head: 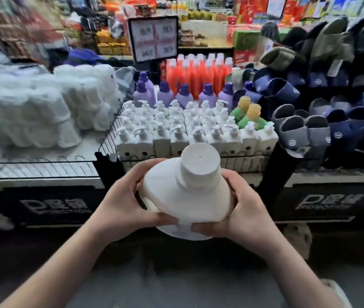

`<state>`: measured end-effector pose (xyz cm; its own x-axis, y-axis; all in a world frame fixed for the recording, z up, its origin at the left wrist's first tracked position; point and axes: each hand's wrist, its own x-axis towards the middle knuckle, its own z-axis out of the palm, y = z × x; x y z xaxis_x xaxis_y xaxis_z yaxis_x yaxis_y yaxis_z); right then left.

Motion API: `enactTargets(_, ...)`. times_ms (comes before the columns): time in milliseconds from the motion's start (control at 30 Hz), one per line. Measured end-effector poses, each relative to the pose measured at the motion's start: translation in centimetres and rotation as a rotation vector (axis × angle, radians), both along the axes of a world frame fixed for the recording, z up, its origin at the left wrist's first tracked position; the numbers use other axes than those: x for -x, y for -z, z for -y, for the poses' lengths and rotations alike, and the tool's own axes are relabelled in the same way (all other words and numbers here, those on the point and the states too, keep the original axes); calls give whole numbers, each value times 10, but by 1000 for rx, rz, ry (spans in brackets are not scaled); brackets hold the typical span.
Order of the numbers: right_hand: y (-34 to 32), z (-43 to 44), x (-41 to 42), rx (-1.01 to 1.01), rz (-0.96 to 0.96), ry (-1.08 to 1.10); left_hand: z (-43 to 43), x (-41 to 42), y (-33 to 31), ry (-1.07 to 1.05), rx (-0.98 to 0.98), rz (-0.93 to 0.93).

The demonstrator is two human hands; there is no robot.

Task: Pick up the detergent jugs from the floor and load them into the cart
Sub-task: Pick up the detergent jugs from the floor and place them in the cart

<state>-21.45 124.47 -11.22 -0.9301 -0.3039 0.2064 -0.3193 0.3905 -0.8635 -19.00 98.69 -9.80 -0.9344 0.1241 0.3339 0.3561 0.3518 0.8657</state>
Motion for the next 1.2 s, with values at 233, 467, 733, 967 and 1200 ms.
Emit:
enactTargets(233, 7, 146, -16, -61, -22, -218, 137, -74, 18, -232, -67, 53)
enactTargets(467, 8, 310, -41, -91, 33, -370, 283, -138, 22, -370, -105, 84)
enactTargets(733, 11, 488, -68, -76, 45, -537, 434, -203, 18, -557, -143, 107)
enactTargets(967, 4, 613, -74, -64, 14, -742, 527, -245, 9, -784, -76, 147)
enactTargets(1200, 18, 758, -70, -24, -38, -954, 629, -268, 11, -1011, -4, 143)
